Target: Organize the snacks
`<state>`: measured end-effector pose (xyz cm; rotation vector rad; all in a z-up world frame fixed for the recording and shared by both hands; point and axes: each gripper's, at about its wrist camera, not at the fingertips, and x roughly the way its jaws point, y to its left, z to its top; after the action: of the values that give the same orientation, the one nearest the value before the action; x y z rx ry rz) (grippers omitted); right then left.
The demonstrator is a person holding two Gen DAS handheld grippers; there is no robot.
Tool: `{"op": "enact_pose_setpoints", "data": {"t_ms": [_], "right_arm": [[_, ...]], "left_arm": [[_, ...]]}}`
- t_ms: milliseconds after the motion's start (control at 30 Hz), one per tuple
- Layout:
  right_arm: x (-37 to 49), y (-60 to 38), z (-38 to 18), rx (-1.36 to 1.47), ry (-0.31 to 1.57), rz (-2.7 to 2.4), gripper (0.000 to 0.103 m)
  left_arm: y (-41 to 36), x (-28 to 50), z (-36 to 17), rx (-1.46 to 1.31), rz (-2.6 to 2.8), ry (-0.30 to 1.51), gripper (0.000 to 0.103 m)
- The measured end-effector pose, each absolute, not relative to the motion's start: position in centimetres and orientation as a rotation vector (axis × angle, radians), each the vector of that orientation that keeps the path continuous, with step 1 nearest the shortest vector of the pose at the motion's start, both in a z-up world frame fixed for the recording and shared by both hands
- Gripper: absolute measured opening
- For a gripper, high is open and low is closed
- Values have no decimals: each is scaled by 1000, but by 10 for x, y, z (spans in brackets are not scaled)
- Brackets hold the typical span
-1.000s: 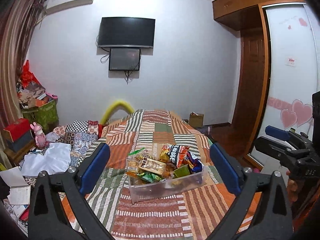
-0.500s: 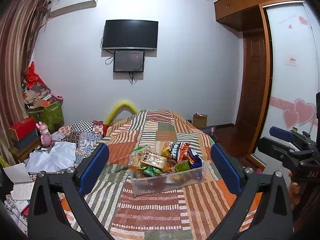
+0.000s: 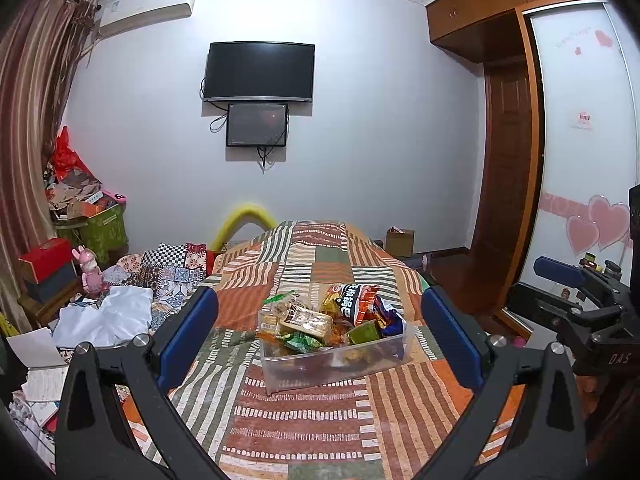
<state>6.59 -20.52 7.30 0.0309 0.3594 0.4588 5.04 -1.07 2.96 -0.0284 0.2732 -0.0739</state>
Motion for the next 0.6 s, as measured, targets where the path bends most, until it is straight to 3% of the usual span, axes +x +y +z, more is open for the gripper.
{"op": "enact_pose_setpoints", "data": {"t_ms": [600], "right_arm": [[60, -203, 77, 24, 338, 460, 103]], "left_arm": [[-9, 49, 31, -41, -81, 273, 103]]}}
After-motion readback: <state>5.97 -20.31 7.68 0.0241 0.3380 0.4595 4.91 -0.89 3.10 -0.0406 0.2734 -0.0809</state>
